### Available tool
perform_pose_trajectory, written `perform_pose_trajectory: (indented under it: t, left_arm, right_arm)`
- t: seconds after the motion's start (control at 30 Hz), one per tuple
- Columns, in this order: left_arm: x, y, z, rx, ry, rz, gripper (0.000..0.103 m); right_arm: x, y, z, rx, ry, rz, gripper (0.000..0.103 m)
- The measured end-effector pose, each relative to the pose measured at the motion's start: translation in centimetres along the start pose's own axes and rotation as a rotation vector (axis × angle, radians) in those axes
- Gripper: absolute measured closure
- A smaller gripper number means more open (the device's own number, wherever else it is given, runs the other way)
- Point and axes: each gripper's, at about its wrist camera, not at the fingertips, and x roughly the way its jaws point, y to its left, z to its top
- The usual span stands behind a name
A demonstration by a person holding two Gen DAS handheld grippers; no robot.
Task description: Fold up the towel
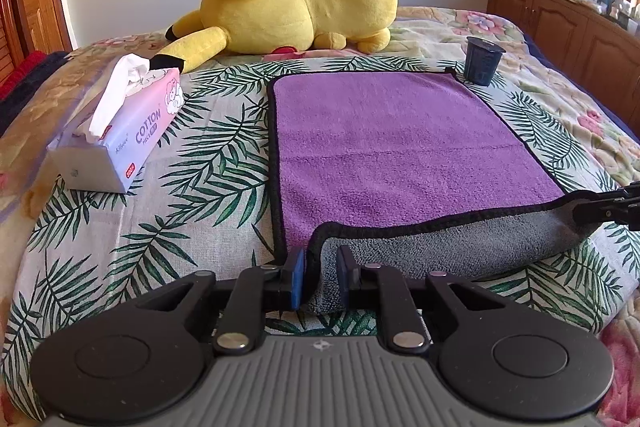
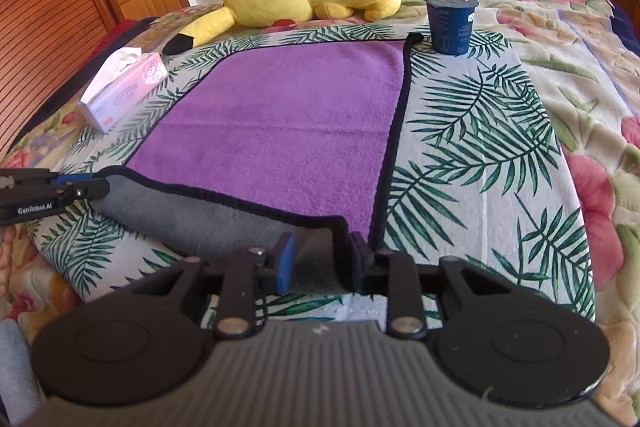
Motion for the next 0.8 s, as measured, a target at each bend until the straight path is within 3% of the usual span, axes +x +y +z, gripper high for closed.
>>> perform_pose_trajectory:
  t: [0.33, 0.43, 0.8]
  left_arm:
    - [0.4, 0.2, -0.1, -0.006, 0.007, 0.001, 0.103]
    - [0.4, 0.2, -0.1, -0.004, 0.002, -0.011, 0.103]
    - [-1.0, 0.0, 0.5, -0.004, -0.058, -0.011, 0.103]
  right_arm:
    - [0.2, -0.3, 0.5, -0.013, -0.014, 0.004, 0.082]
    - [0.1, -0.4, 0.5, -0.009, -0.018, 0.024, 0.094]
    - [-0.5, -0.3, 0.6, -0.032, -0.057, 0.014, 0.099]
